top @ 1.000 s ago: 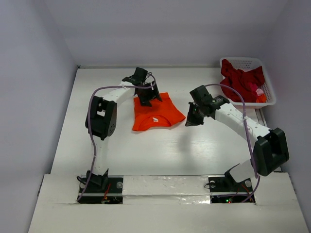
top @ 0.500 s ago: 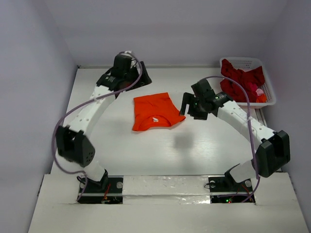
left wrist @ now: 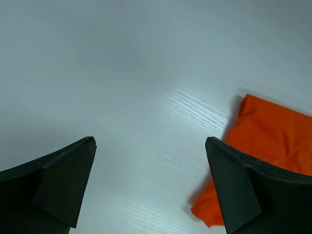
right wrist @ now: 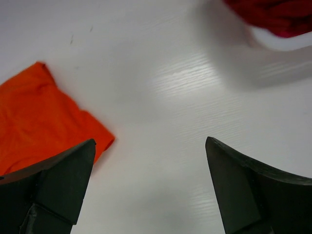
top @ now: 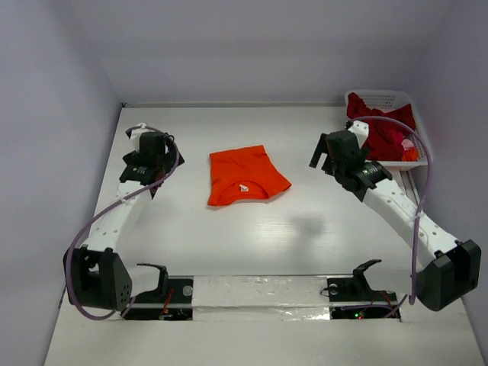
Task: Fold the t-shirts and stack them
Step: Smooth out wrinkles on the folded tshirt
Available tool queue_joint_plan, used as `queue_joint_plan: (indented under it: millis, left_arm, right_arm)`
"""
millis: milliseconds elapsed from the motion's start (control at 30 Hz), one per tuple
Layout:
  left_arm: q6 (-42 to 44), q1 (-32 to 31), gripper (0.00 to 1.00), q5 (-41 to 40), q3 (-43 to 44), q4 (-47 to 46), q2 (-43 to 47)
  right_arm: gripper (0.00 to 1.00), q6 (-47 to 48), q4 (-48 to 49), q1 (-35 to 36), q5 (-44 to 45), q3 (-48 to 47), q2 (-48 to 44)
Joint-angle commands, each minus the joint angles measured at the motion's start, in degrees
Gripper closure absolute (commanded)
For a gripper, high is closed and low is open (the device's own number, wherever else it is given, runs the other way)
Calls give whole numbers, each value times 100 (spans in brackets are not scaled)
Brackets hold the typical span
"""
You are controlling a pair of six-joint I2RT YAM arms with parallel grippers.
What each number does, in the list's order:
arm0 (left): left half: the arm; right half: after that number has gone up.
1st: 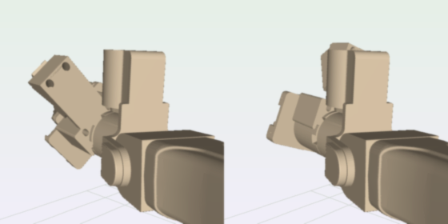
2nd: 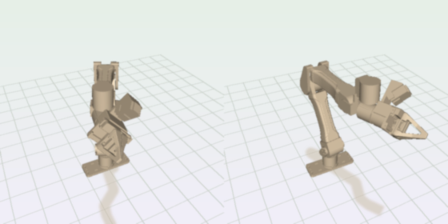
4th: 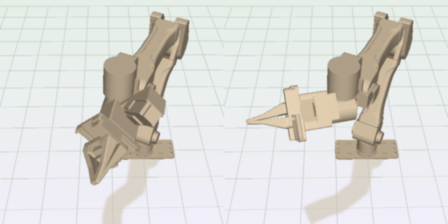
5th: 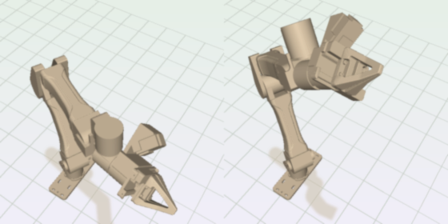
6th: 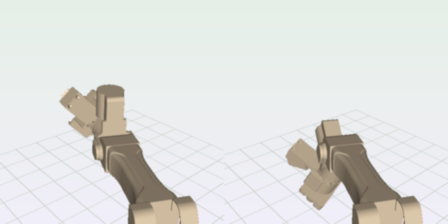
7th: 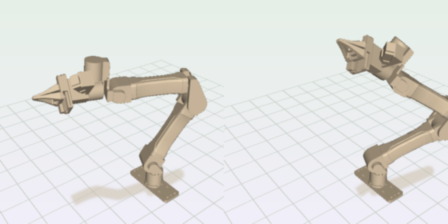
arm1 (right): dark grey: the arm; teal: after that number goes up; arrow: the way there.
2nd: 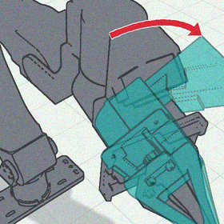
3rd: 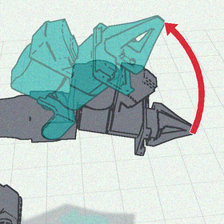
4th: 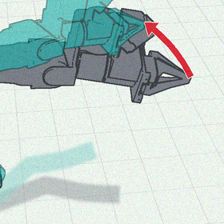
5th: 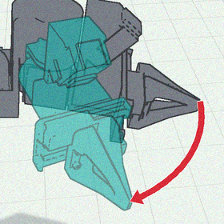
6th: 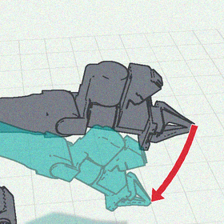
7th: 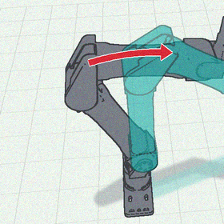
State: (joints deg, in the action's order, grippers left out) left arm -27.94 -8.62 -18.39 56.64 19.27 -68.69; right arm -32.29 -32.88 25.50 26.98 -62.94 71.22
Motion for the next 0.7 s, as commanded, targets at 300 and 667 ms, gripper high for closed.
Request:
queue_joint_plan:
  millis: [300,667]
  left_arm:
    - [579,124,1,-1386,-1163,-3399,-488]
    - [676,177,1,-1588,-1270,-4054,-1156]
  right_arm:
    - [0,733,2709,-177,2682,537,164]
    - [0,1577,3648,-563,1986,967,252]
